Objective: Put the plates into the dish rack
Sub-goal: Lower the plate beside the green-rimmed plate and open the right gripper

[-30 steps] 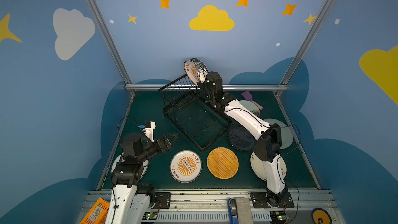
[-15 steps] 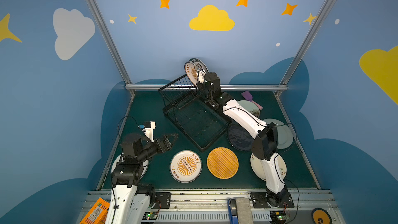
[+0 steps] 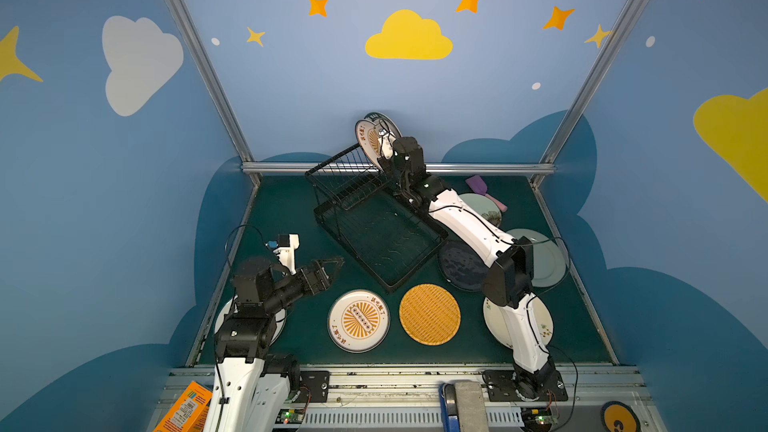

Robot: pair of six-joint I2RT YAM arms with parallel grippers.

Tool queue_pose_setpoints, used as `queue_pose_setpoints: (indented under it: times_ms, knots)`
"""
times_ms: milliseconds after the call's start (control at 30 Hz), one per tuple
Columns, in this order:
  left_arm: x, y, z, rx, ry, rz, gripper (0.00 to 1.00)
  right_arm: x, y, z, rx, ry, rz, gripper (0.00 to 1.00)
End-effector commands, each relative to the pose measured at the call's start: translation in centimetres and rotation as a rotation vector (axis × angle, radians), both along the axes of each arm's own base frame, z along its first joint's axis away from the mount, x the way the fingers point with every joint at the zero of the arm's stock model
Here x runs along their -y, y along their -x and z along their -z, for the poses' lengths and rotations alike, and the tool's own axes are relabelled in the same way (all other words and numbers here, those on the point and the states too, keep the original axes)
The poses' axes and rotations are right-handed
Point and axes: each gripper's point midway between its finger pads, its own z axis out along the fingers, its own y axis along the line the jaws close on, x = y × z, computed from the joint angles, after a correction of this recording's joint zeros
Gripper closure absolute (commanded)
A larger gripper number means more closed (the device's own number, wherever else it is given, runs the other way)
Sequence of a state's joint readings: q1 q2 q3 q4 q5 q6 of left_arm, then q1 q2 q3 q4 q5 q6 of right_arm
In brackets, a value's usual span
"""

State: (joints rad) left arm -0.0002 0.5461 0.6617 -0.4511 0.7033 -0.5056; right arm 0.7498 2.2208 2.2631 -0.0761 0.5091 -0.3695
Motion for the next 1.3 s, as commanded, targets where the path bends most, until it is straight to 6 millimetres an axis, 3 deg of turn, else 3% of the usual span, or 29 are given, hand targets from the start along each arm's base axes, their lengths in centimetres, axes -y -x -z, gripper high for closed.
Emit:
queue_pose_setpoints:
  times_ms: [0,133,367,567,800,1100,1267]
  knots:
    - [0.1,0.0,-0.5,0.030,0.002,0.010,0.00,-0.7,0.1,-0.7,-0.003,-0.030,-0.021,1.00]
    - [0.1,0.0,-0.5,0.031,0.001,0.007,0.00,-0.8,0.2,-0.8,-0.007,-0.031,-0.030,0.99]
    - [0.1,0.0,-0.4,0.026,0.001,0.007,0.00,-0.8,0.6,-2.2,0.007,-0.045,-0.045,0.81]
    - [0.0,0.0,-0.5,0.029,0.001,0.003,0.00,-0.7,1.1,-2.8,-0.004,-0.061,-0.058,0.74]
    - [-0.1,-0.1,-0.5,0.030,0.002,-0.001,0.00,-0.8,2.5,-5.3,0.028,-0.080,-0.078,0.62]
    - [-0.3,-0.1,-0.4,0.026,0.000,-0.008,0.00,0.0,4.3,-7.9,0.046,-0.108,-0.080,0.35]
    - [-0.3,-0.1,-0.5,0.031,-0.001,-0.010,0.00,0.6,5.2,-9.1,0.051,-0.114,-0.085,0.29]
